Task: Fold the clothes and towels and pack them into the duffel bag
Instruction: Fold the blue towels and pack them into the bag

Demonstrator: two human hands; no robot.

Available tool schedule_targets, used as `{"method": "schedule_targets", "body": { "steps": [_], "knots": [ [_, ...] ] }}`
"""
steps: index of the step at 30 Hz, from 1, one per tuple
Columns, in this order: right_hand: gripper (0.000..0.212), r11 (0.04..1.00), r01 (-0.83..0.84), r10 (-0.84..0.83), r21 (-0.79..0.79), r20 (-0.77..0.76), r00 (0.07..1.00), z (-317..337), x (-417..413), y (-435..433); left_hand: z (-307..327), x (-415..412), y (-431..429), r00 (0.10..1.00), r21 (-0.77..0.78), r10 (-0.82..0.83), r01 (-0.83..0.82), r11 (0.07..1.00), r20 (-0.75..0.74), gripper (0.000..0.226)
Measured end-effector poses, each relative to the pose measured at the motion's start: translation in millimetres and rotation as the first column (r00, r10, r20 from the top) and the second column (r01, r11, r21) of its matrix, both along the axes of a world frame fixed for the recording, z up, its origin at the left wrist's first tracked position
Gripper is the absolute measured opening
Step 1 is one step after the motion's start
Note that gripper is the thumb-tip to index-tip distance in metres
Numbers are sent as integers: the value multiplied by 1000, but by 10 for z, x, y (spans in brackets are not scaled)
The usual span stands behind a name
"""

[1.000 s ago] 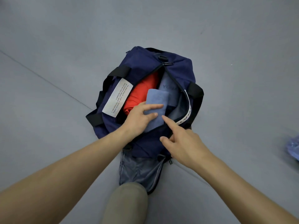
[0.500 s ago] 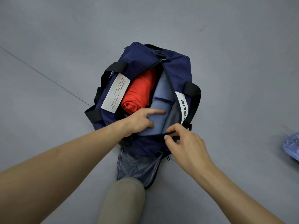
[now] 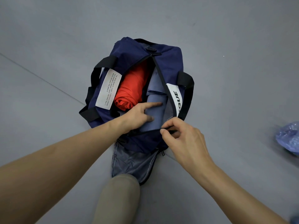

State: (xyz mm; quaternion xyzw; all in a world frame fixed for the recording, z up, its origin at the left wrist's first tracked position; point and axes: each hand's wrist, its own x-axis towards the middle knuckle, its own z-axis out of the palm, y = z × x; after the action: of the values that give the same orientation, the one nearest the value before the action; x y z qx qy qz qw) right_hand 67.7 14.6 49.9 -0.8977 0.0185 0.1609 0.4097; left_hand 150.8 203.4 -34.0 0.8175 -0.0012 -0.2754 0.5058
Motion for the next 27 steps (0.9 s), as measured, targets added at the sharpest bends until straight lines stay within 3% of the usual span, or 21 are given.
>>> {"method": "schedule_targets", "body": {
  "steps": [3, 7, 11, 16, 18, 23, 25, 27],
  "knots": [
    [5, 999, 28, -29, 46, 29, 999, 45, -11, -4, -1, 7, -41, 999, -61, 3, -6, 998, -42, 68],
    [7, 998, 30, -28, 52, -30, 999, -70, -70, -28, -125, -26, -26, 979, 190, -202, 200, 961, -7, 72],
    [9, 997, 47, -44, 68, -54, 998, -128, -88, -68, -124, -62, -49, 962, 384, -254, 198, 902, 101, 77],
    [8, 990, 64, -62, 130, -18, 998, -108, -105, -42, -123, -30, -28, 990, 155, -135, 127, 980, 45, 81],
    [9, 976, 80, -76, 203, -30, 997, -74, -122, -35, -104, 17, -50, 988, 129, -139, 129, 983, 68, 81],
    [26, 966, 37, -6, 255, -120, 993, -110, -190, -96, -101, 19, -79, 934, 428, -337, 259, 866, 116, 77],
    [37, 947, 1, 53, 320, -158, 986, -71, -268, -197, -13, -43, -144, 943, 457, -274, 163, 874, 188, 67],
    [41, 934, -37, 94, 355, -144, 985, 30, -375, -407, 167, -160, -189, 917, 359, -48, -107, 927, 397, 49]
  ]
}}
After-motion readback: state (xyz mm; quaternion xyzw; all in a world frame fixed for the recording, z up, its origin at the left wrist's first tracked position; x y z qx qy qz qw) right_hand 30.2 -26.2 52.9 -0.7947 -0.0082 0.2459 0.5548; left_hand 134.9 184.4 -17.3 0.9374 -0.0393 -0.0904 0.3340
